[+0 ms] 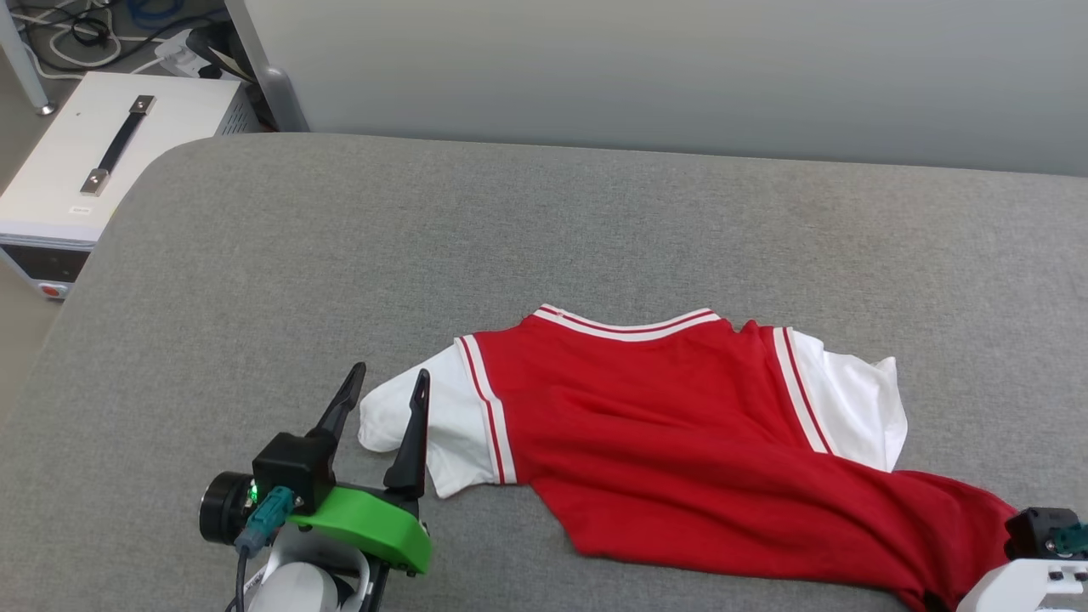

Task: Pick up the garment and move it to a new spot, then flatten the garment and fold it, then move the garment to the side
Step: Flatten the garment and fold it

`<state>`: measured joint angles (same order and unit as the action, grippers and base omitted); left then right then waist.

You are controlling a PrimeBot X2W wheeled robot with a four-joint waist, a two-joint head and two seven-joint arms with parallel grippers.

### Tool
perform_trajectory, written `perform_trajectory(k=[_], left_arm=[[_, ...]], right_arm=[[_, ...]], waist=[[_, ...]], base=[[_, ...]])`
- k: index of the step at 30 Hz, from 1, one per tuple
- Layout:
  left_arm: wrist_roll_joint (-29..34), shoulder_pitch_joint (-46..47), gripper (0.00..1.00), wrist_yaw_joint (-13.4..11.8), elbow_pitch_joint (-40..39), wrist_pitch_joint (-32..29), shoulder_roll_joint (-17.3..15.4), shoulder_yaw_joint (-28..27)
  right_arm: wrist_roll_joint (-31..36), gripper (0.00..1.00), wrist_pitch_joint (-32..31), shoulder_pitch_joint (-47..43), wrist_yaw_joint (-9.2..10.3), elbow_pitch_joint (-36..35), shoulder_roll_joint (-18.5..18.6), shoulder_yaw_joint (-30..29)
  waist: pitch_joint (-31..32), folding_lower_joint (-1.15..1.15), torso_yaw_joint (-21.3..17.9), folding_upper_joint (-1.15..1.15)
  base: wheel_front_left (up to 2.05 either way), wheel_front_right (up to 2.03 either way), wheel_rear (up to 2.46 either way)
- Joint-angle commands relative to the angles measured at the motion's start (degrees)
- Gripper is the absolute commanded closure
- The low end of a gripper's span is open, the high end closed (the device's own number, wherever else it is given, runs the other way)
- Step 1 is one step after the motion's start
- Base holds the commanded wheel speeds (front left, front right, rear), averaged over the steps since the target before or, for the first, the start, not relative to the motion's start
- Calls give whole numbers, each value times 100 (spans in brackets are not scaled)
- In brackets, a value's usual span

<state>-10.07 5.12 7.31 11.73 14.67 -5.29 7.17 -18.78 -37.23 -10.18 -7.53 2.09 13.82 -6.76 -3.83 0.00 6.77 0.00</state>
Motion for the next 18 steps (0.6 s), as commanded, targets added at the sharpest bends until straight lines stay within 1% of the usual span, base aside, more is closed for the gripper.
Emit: perform_trajectory(k=[1,6,10,13,15,18], left_arm=[[-12,102,0,17,-9,33,11,3],[-34,193,0,17,-107,33,23,12],[-52,271,0,17,-191,33,31,64],[-63,365,0,17,-218,33,30,108],[-99,420,0,17,-180,33,25,166],[-119,526,0,17,-197,33,25,226]], right_arm=[[27,0,-89,126,4,-114,51,34],[-179,0,-520,528,4,-626,363,128],[-353,0,-1057,1086,4,-848,749,284],[-602,0,-1685,1641,4,-763,919,413],[-724,0,-2076,2014,4,-625,964,433],[-751,0,-2445,2500,4,-376,991,422]], waist=[[-26,0,13,0],[-176,0,90,0],[-392,0,193,0],[-578,0,303,0],[-696,0,391,0],[-887,0,533,0]], base=[[0,0,0],[0,0,0],[0,0,0],[0,0,0],[0,0,0],[0,0,0]])
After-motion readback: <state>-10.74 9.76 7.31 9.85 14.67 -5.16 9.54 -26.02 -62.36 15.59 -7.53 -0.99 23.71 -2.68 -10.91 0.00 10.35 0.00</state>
